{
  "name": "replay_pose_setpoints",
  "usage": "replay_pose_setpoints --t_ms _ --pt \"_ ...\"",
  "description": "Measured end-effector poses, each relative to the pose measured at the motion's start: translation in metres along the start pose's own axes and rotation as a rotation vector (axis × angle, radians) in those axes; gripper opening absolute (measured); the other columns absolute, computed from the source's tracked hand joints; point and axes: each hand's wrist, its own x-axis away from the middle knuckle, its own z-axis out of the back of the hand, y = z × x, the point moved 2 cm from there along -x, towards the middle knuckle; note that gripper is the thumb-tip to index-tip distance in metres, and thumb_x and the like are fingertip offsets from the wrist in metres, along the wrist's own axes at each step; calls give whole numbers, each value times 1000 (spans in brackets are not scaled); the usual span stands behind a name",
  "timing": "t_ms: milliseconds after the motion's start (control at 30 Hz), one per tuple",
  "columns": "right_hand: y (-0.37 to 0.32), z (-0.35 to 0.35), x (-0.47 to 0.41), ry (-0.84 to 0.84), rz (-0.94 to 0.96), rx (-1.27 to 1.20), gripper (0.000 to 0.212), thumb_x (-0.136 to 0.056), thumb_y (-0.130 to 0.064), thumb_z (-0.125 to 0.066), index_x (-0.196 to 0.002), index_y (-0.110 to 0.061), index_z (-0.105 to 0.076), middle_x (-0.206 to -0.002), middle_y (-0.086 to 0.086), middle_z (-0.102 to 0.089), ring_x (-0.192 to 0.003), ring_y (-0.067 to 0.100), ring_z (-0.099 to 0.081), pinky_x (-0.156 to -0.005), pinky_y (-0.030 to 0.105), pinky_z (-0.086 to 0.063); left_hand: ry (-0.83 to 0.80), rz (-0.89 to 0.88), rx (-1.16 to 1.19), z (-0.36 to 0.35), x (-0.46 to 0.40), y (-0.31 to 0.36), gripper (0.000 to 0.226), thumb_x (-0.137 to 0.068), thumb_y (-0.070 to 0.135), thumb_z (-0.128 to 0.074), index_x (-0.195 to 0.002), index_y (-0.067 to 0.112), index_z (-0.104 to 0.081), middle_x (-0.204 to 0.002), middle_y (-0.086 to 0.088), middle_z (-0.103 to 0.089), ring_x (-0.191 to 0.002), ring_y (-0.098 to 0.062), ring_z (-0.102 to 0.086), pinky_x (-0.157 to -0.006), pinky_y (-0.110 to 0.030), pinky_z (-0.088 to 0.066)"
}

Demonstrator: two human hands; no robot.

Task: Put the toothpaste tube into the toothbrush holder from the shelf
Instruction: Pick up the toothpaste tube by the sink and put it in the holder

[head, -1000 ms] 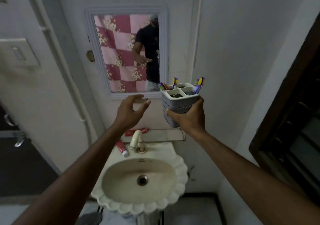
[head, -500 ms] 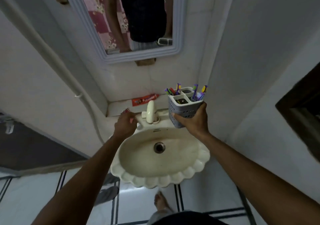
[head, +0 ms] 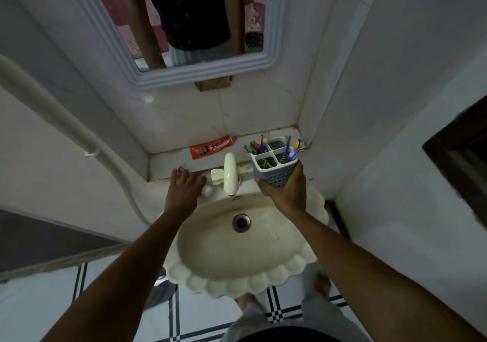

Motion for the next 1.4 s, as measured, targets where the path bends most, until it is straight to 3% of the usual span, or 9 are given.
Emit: replay_pose_setpoints --t_ms 100,200,333,533,767,900,1033,1200,1400 --pt "5 -2 -2 -30 -44 82 137 -58 -72 -100 -165 -32 -25 -161 0 -56 -146 31 -57 -106 51 -58 100 214 233 15 -5 -4 33 -103 31 -60 -134 24 -52 -126 -10 -70 -124 -36 -64 -121 -66 -25" --pt "14 -2 -5 -96 -78 116 141 -57 -71 -101 -163 -25 -19 -162 7 -56 -144 37 -60 -102 50 -59 193 428 688 64 -10 2 48 -104 63 -50 -135 26 -46 -107 -12 -70 -86 -34 -71 -78 -46 -56" --pt "19 2 -5 -154 -98 42 146 -49 -77 -102 -158 -27 -17 -160 6 -56 -145 31 -58 -110 48 -57 216 372 909 146 -27 31 55 -94 71 -61 -132 31 -54 -95 2 -72 -56 -19 -71 -48 -36 -57" --pt "10 12 -4 -196 -70 -60 147 -51 -82 -99 -161 -29 -17 -159 2 -51 -143 24 -57 -115 46 -55 -1 1 623 219 -82 104 59 -88 49 -81 -140 29 -60 -120 6 -71 -106 -18 -67 -88 -37 -55" --pt "5 24 -12 -239 -68 6 137 -57 -75 -96 -161 -26 -22 -156 -1 -51 -143 23 -55 -110 43 -56 96 -109 303 220 -111 155 35 -97 34 -68 -131 25 -67 -124 4 -72 -107 -22 -69 -74 -32 -48" --pt "4 27 -14 -195 -74 -8 122 -57 -76 -95 -147 -29 -29 -146 -3 -57 -136 27 -60 -102 47 -61 286 -18 504 210 -110 137 20 -101 28 -64 -120 27 -71 -113 12 -73 -88 -9 -68 -67 -28 -49" --pt "4 30 -14 -195 -66 22 140 -56 -84 -91 -164 -30 -19 -157 1 -53 -144 28 -54 -109 51 -58 305 216 838 182 -108 95 13 -101 27 -69 -110 21 -75 -101 10 -73 -76 4 -68 -68 -22 -57" --pt "4 29 -13 -185 -60 52 139 -59 -86 -90 -167 -33 -20 -160 -2 -49 -150 27 -48 -112 50 -54 173 588 1210 122 -110 38 15 -90 13 -71 -91 27 -78 -98 -6 -80 -87 -26 -75 -87 -50 -64" --pt "5 26 -10 -142 -67 56 139 -58 -90 -89 -166 -34 -22 -161 -4 -49 -151 24 -47 -113 48 -52 6 601 1014 60 -123 12 15 -96 16 -66 -95 26 -77 -111 -4 -78 -108 -28 -73 -96 -41 -60"
